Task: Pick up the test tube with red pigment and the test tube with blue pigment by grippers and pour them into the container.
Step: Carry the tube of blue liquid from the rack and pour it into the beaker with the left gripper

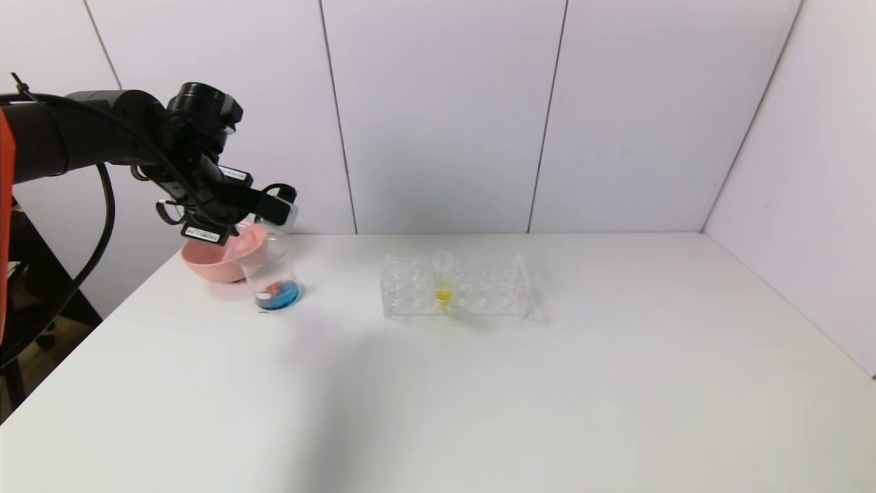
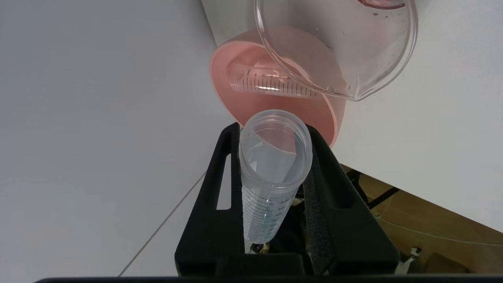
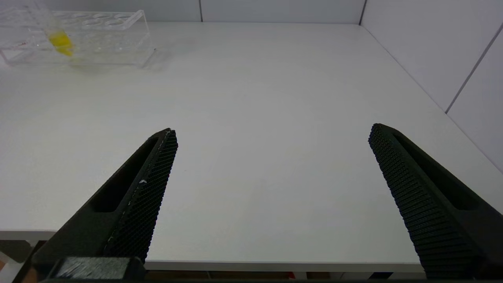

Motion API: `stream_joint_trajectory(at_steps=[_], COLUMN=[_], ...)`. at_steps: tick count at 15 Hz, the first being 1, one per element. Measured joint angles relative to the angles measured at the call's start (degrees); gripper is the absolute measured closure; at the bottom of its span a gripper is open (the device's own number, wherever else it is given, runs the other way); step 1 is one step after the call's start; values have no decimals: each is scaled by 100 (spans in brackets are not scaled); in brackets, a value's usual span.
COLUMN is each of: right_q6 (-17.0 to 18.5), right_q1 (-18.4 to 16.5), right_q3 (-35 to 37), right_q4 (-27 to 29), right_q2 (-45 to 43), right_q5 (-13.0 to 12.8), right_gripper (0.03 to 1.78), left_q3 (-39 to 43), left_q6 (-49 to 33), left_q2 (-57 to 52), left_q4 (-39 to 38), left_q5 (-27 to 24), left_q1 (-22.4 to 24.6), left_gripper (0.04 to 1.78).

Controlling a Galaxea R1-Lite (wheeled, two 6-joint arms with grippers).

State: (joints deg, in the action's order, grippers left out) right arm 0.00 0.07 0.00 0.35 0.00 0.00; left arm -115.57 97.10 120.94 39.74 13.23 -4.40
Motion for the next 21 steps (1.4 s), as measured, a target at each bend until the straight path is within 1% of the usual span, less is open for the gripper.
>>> stream_joint_trajectory(at_steps=[3,9,11,13,15,18,19,21], right_q6=[0,0,0,0,0,0,0,0], right_q1=[0,0,0,0,0,2,2,-2], right_q3=[0,0,0,0,0,0,0,0], right_q4=[0,0,-2,0,0,-2,-2,0], right_q2=[0,0,0,0,0,0,0,0], right_q5=[0,0,0,0,0,0,0,0], right_gripper=[4,4,4,4,4,4,4,4], left_q3=[0,44,44,62,96,162,184,219], left_q6=[78,61,-16,-300,-936,-2361,-2883,-3839], left_q2=[-13,-33,-44,-68,-88,-182,-241,-341], left_q4=[-57,-102,-143,-240,-358,-802,-1001,-1384], left_q5=[123,124,94,7,-215,-763,-869,-926], left_q1=[-44,-61,-52,-50,-52,-48,-30,39], left_gripper=[137,137,137,137,137,137,137,137])
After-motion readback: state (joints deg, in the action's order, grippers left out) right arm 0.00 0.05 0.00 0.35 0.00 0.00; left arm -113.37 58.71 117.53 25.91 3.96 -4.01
